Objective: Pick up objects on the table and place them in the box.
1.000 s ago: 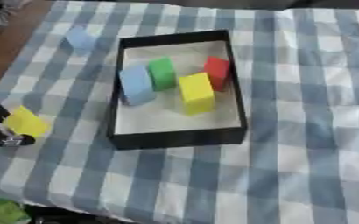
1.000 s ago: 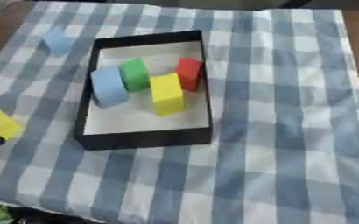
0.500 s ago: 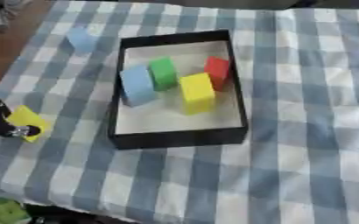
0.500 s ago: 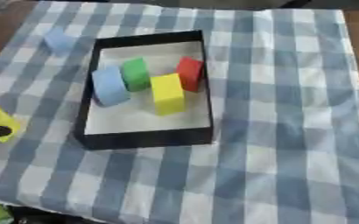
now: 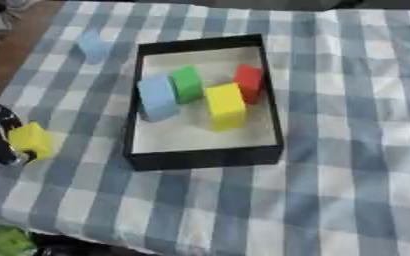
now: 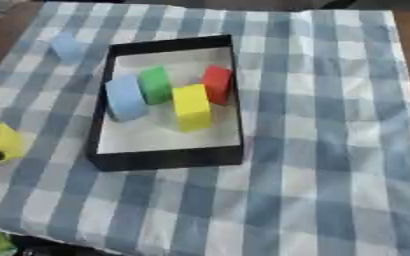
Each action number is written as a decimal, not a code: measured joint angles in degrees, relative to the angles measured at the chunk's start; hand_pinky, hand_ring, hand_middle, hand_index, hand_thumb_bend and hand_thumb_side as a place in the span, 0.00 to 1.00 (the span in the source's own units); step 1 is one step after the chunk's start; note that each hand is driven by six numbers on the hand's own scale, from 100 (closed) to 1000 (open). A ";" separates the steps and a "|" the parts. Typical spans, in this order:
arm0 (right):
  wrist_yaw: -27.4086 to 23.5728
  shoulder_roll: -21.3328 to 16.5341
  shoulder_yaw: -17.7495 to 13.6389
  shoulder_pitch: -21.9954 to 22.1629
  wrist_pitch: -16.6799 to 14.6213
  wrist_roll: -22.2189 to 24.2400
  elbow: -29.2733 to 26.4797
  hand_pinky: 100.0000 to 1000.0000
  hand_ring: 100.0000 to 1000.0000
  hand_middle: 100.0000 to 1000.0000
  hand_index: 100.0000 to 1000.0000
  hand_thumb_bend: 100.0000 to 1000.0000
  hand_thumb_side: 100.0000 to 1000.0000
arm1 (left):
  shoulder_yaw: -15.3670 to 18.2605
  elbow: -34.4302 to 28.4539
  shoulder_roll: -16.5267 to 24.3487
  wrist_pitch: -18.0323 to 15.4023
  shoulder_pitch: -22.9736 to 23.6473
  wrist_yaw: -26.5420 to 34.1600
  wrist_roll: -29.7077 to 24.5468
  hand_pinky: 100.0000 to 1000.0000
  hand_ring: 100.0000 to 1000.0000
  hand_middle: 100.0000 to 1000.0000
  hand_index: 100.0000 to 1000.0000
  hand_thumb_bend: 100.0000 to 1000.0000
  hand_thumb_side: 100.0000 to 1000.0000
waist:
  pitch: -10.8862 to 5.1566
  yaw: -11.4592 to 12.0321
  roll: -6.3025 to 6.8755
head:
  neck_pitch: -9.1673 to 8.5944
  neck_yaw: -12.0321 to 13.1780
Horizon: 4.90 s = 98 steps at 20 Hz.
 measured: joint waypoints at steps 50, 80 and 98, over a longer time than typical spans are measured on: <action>-0.56 0.02 0.89 -0.72 -0.76 1.79 0.00 0.94 0.70 0.69 0.82 0.00 0.48 | -20.11 -1.74 -20.76 -15.87 -39.46 -14.10 -18.92 0.67 0.64 0.58 0.65 0.26 0.07 | 0.54 -2.53 -0.02 | 0.05 -4.55; -0.01 0.33 0.75 -0.10 -1.03 1.52 0.00 0.94 0.70 0.69 0.82 0.00 0.48 | -1.34 -9.52 -12.51 -11.57 -29.62 -14.15 -10.98 0.77 0.79 0.75 0.87 0.60 0.30 | 0.88 -1.83 -0.10 | -0.36 -6.50; 0.00 0.57 0.84 -0.25 -1.15 1.93 0.00 0.94 0.70 0.69 0.82 0.00 0.48 | 4.39 27.86 -14.72 -14.10 -38.91 -24.97 -13.99 0.83 0.84 0.79 0.90 0.83 0.26 | 1.34 -4.14 -0.61 | -1.01 -6.42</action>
